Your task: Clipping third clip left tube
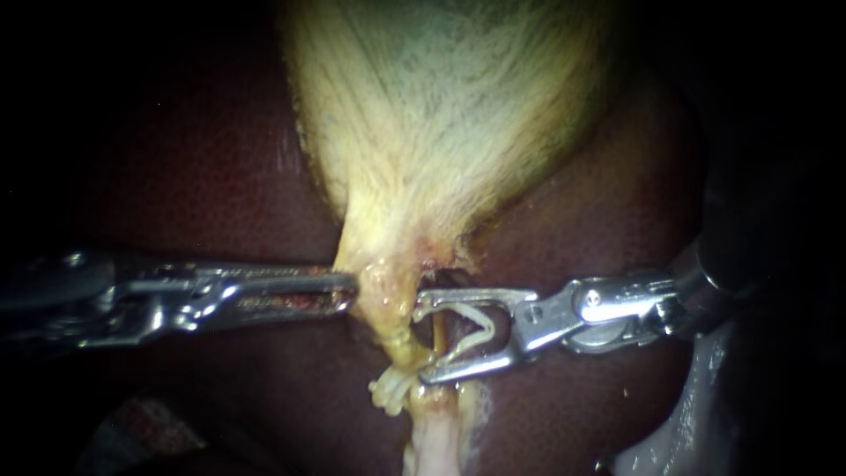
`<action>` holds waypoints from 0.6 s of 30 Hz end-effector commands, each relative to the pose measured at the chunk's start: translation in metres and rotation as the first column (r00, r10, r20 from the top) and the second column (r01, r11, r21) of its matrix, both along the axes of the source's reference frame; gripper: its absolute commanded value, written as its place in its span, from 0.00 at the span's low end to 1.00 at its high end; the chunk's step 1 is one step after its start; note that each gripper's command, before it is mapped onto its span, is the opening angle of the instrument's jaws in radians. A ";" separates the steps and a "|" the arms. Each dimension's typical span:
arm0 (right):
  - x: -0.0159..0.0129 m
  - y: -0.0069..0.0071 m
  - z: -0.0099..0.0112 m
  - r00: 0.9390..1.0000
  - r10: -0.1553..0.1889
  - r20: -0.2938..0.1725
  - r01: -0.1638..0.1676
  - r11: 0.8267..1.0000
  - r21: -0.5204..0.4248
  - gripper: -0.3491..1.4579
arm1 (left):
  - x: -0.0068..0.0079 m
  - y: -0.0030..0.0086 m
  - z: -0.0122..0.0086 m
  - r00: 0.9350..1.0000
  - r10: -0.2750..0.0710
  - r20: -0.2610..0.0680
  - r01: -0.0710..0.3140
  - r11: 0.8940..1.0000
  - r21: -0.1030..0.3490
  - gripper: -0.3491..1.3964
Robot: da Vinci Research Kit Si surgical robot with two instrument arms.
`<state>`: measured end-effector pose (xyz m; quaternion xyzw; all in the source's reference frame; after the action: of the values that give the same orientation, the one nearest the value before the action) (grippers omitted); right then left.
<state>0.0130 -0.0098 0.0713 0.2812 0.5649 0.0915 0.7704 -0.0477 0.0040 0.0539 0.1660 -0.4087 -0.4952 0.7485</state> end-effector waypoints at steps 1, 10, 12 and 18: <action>0.0003 -0.0004 -0.0001 1.000 0.000 -0.001 0.000 1.000 -0.003 0.52 | 0.0000 0.0000 0.0002 1.000 0.001 0.000 -0.001 1.000 0.001 0.00; 0.0027 -0.0027 -0.0005 0.994 -0.100 -0.051 0.101 0.995 0.007 0.50 | -0.0003 0.0002 0.0009 1.000 0.000 -0.001 0.000 1.000 0.000 0.00; 0.0033 -0.0028 -0.0003 0.993 -0.103 -0.052 0.103 0.995 0.003 0.50 | -0.0004 0.0003 0.0011 1.000 0.000 -0.001 0.000 1.000 0.000 0.00; 0.0047 -0.0027 -0.0002 0.993 -0.104 -0.050 0.104 0.995 0.000 0.50 | -0.0008 0.0002 0.0014 1.000 -0.004 -0.004 0.004 1.000 -0.003 0.00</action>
<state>0.0178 -0.0125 0.0711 0.3139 0.5683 0.0447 0.7593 -0.0485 0.0042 0.0554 0.1631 -0.4078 -0.4964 0.7488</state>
